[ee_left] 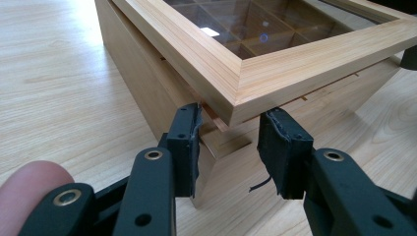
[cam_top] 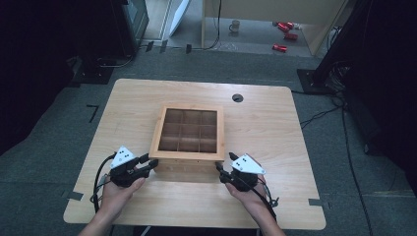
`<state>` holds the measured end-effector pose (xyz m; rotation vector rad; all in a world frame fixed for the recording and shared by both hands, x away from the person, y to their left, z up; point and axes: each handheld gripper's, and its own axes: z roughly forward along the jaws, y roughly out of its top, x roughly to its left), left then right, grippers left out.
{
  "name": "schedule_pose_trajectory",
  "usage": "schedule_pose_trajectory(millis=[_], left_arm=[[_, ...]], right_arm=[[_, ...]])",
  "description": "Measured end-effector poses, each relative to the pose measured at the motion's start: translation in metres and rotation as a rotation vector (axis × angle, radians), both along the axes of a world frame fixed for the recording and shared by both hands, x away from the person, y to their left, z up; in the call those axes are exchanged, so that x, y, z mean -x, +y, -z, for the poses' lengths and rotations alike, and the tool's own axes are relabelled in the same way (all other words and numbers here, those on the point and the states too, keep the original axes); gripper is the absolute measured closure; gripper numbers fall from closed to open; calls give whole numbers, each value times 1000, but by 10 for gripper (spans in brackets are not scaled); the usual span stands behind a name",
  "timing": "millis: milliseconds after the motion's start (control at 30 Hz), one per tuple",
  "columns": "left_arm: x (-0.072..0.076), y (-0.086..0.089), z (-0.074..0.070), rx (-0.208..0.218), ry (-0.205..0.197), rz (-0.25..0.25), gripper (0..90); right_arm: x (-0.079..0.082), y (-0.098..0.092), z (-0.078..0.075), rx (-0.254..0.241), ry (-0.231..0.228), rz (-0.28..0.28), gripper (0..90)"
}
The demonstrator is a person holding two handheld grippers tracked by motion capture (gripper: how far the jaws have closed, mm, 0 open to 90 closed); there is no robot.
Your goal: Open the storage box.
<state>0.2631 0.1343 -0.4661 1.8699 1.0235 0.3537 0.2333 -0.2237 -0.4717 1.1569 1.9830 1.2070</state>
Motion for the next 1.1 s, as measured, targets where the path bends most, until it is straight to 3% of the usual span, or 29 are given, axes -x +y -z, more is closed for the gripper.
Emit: schedule_pose_trajectory(millis=[167,300,500,600,767,900,1100], left_arm=[[0,3,0,20,3,3,575],[3,11,-1,35,8,10,395],[9,30,6,-10,42,-27,238],[7,40,11,-9,69,-63,215],[-4,52,27,-43,136,-124,200],[-9,57,40,-115,181,-183,200],[-12,57,45,-152,183,-202,185]], right_arm=[[0,0,-1,33,-36,-6,403],[-1,0,-4,55,-67,-27,401],[-3,-2,-14,60,-103,-43,394],[-4,-3,-19,61,-118,-51,393],[-9,-4,-34,57,-148,-61,395],[-13,-5,-43,58,-164,-69,397],[-19,-7,-54,49,-174,-83,427]])
